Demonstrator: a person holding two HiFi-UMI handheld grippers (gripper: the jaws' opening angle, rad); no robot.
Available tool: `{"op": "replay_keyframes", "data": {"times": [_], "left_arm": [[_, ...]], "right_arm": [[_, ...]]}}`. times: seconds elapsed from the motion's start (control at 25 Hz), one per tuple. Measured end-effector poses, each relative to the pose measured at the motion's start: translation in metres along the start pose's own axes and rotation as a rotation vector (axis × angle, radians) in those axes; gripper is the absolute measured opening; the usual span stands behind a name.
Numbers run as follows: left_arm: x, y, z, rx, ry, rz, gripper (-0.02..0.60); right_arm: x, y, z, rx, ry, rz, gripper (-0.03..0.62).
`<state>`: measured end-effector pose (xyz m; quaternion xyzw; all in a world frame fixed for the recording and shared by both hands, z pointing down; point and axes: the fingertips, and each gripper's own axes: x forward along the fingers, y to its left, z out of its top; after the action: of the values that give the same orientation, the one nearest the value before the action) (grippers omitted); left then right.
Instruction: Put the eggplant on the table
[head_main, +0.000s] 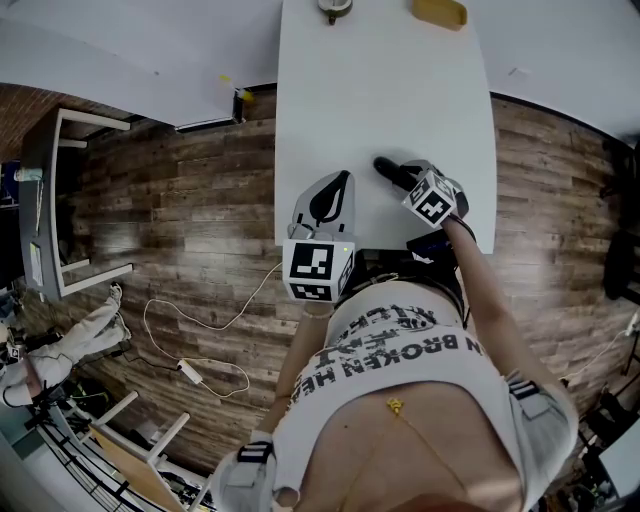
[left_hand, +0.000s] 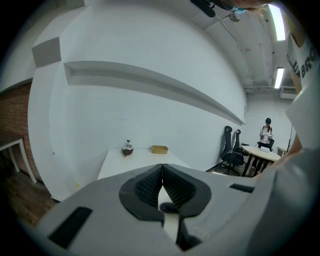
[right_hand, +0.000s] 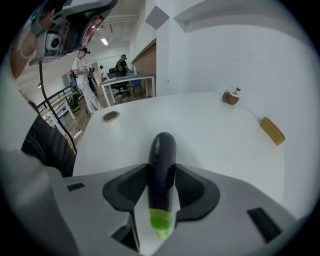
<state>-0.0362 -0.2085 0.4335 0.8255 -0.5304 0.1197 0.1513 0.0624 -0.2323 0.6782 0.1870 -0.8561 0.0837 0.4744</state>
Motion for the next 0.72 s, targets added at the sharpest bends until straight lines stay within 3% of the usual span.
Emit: {"op": "replay_keyframes", "data": {"times": [0.44, 0.72], "left_arm": [[-0.0006, 0.0011, 0.0005, -0.001, -0.003, -0.003, 0.006], [-0.0035, 0.0040, 0.0010, 0.000, -0.006, -0.002, 0.006]], "right_arm": [[0.0005, -0.0002, 0.0013, 0.003, 0.008, 0.001, 0.172], [0.0007, 0.0007, 0.0012, 0.058, 0.017, 0.029, 0.173]]}}
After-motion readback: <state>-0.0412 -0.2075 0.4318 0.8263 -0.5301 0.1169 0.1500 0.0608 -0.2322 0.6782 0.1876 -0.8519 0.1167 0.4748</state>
